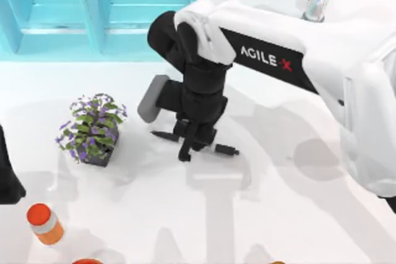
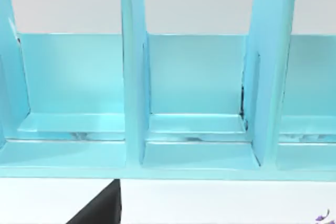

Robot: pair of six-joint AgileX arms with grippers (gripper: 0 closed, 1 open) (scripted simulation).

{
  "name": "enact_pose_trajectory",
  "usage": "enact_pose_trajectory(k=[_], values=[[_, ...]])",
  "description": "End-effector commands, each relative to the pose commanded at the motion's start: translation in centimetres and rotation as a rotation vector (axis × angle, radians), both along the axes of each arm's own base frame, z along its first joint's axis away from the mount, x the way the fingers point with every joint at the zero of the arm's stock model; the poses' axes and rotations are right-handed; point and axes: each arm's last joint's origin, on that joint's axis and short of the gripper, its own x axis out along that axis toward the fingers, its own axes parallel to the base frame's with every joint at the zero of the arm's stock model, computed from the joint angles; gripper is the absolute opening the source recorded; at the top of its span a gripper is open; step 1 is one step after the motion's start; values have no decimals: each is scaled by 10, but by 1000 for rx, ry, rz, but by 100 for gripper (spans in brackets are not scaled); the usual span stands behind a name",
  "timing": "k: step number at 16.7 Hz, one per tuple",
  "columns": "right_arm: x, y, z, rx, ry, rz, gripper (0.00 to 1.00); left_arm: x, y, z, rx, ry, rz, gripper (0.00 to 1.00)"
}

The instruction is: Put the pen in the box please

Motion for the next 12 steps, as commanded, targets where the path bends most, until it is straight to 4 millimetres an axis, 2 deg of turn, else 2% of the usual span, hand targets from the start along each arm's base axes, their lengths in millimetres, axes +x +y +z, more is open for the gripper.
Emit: enact_pose_trajectory(k=[6,7,9,12], values=[[0,0,0,0,0,0,0,0,0,0,0,0,0,100],[8,-3,30,28,-85,9,0,0,0,0,0,0,0,100],[10,-4,34,30,-89,2,0,0,0,0,0,0,0,100],[14,-1,49,36,-89,0,0,0,0,0,0,0,0,100]])
